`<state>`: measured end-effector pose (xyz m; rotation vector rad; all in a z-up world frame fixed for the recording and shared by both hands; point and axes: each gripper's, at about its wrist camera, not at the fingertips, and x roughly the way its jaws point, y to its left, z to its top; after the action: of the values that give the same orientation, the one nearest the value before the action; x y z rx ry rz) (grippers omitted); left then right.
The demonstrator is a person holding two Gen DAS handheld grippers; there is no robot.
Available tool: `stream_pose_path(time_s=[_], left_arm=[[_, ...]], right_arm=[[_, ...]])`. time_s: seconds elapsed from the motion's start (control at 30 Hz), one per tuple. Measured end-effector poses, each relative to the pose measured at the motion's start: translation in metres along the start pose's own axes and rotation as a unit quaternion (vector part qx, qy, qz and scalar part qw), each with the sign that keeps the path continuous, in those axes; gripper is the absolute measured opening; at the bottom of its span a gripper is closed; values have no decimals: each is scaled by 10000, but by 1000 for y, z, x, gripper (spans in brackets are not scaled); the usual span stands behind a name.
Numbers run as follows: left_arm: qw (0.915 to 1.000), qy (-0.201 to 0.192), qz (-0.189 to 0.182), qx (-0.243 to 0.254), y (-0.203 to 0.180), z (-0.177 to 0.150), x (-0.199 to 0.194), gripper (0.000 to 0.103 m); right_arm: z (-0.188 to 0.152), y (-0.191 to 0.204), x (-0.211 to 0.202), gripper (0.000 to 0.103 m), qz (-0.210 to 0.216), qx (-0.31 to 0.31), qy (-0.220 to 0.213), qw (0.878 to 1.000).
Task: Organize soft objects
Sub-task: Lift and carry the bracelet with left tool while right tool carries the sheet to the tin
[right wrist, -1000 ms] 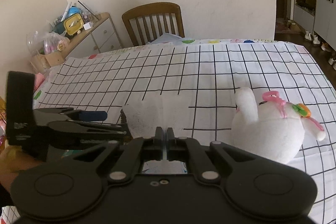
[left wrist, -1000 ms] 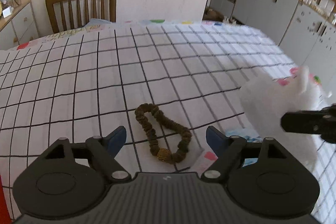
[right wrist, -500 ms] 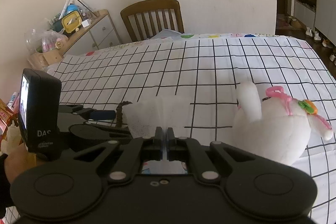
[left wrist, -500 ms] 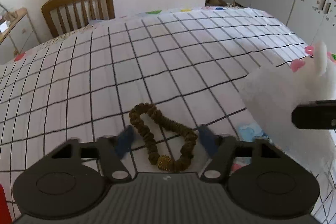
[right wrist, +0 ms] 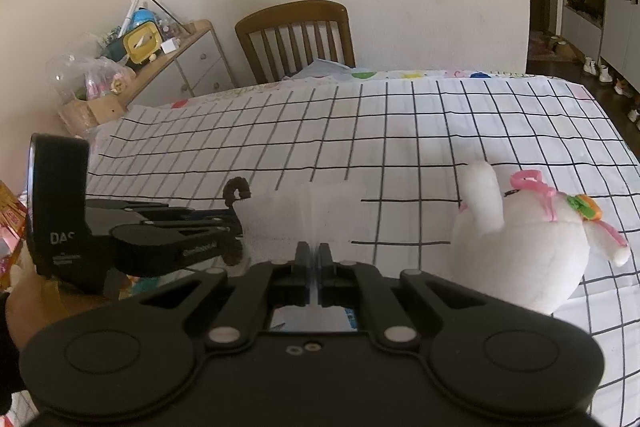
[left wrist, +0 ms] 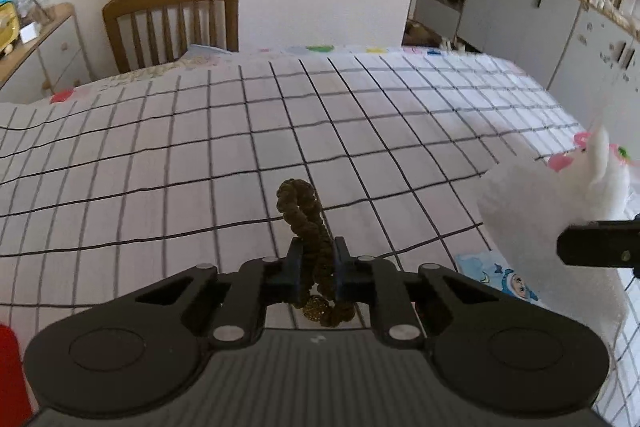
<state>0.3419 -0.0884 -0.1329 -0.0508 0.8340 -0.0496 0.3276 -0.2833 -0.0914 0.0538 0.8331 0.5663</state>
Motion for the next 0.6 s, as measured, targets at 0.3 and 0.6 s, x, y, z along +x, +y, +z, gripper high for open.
stream_pose_path(time_s=[0.3, 0.6], left_arm=[[9996, -191, -88, -201, 22, -2, -56, 14], [9988, -341, 50, -348, 58, -11, -117, 14]], right_arm=[[10, 38, -18, 3, 286, -224, -150, 9992], [21, 96, -30, 3, 675, -476, -297, 9961]])
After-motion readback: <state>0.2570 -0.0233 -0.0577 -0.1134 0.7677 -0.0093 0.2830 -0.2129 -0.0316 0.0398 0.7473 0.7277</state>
